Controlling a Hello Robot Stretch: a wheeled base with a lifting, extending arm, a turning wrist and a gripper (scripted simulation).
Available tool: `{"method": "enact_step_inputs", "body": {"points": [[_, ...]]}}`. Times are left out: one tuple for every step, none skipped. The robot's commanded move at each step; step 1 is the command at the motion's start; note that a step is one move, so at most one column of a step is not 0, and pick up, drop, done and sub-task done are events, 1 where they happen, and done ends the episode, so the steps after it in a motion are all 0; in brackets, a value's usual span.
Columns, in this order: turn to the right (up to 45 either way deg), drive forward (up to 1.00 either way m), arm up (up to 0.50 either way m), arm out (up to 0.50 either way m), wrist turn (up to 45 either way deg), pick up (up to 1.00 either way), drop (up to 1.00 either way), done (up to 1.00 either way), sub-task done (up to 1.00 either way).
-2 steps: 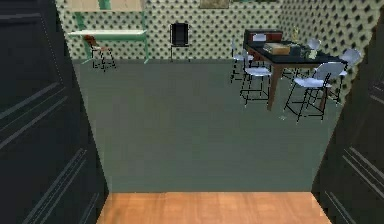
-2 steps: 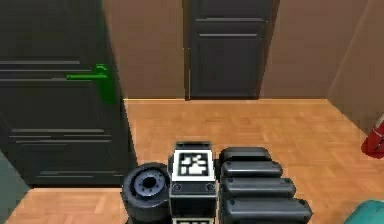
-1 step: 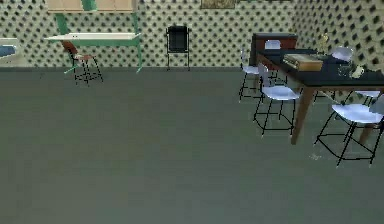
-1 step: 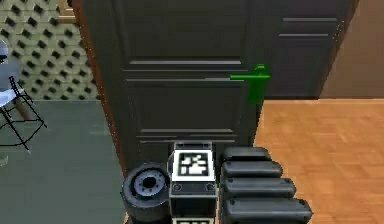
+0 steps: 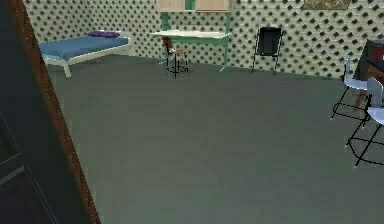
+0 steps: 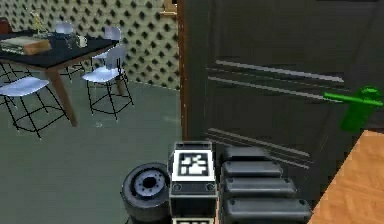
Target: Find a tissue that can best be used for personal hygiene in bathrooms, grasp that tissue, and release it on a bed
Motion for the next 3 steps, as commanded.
{"method": "enact_step_inputs", "body": {"points": [[0.0, 1.0, 0.0, 0.0, 0.0, 0.0, 0.0, 0.0, 0.0], [-15.0, 0.0, 0.0, 0.0, 0.0, 0.0, 0.0, 0.0, 0.0], [0.0, 0.15, 0.0, 0.0, 0.0, 0.0, 0.0, 0.0, 0.0]]}}
